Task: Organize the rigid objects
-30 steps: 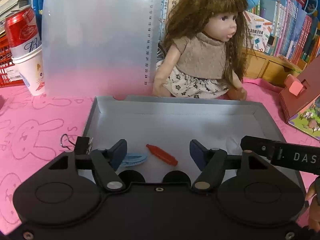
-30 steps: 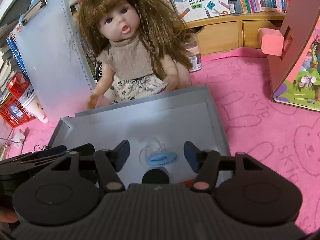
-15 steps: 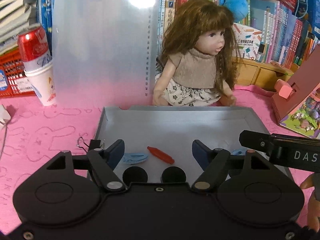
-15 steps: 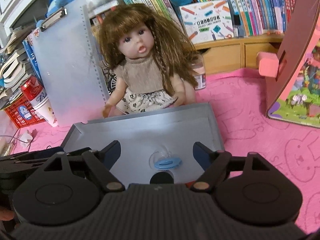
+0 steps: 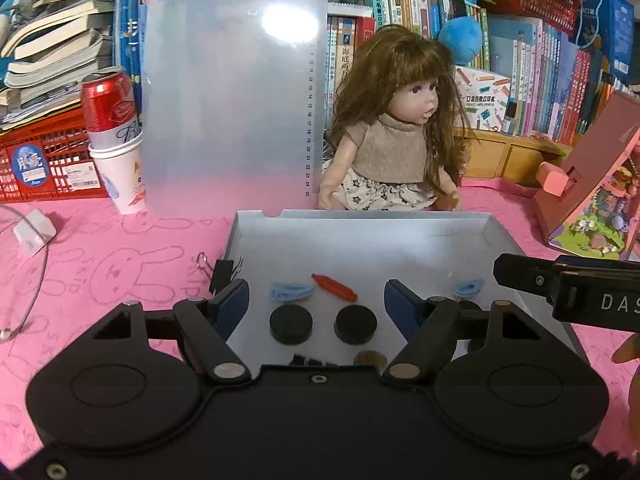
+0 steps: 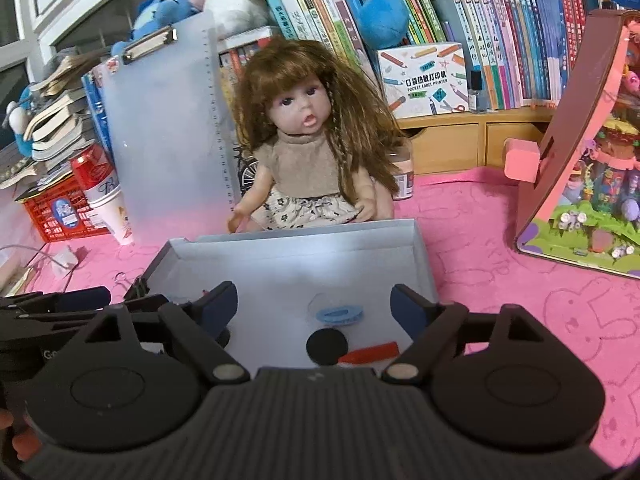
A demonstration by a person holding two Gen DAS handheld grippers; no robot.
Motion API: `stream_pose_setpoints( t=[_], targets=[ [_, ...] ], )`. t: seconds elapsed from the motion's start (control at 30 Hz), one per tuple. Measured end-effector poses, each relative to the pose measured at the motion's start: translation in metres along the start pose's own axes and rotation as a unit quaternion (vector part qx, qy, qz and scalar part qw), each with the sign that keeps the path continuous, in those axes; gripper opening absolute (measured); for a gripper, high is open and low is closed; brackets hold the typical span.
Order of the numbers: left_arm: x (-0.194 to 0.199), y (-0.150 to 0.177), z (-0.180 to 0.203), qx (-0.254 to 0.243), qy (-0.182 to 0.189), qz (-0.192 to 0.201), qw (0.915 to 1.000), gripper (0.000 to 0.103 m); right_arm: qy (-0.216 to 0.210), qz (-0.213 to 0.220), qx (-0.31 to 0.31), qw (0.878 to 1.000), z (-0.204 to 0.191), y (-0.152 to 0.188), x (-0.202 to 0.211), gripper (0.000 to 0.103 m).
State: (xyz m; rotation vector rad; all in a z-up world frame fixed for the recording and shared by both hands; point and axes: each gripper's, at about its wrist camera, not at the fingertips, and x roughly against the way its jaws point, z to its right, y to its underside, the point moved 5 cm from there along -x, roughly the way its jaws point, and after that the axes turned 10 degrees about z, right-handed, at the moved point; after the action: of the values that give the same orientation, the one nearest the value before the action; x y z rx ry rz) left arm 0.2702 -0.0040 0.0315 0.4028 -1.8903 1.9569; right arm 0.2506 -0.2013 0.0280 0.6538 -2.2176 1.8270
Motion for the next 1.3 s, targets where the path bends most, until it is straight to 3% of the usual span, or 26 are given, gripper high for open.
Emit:
stream_pose_setpoints(
  t=[0.6,0.87,1.3],
  targets=[
    [0.066,0.044,-0.002,0.004,0.000,0.029,0.9996,0.074,-0.001,0.025,0.010,1.000,-0.006,0.035,0.052,0.093],
    [0.080,0.064,-0.004,0.005,-0.004,0.027,0.9996,0.074,0.002,0.032,0.030,0.999,-0.010,0.051,0.066,0.097],
    [0.084,0.091,-0.006,-0.001,-0.022,0.019,0.9996,0.075,0.017,0.005,0.042,0.999,-0.009,0.085,0.068,0.100]
  ],
)
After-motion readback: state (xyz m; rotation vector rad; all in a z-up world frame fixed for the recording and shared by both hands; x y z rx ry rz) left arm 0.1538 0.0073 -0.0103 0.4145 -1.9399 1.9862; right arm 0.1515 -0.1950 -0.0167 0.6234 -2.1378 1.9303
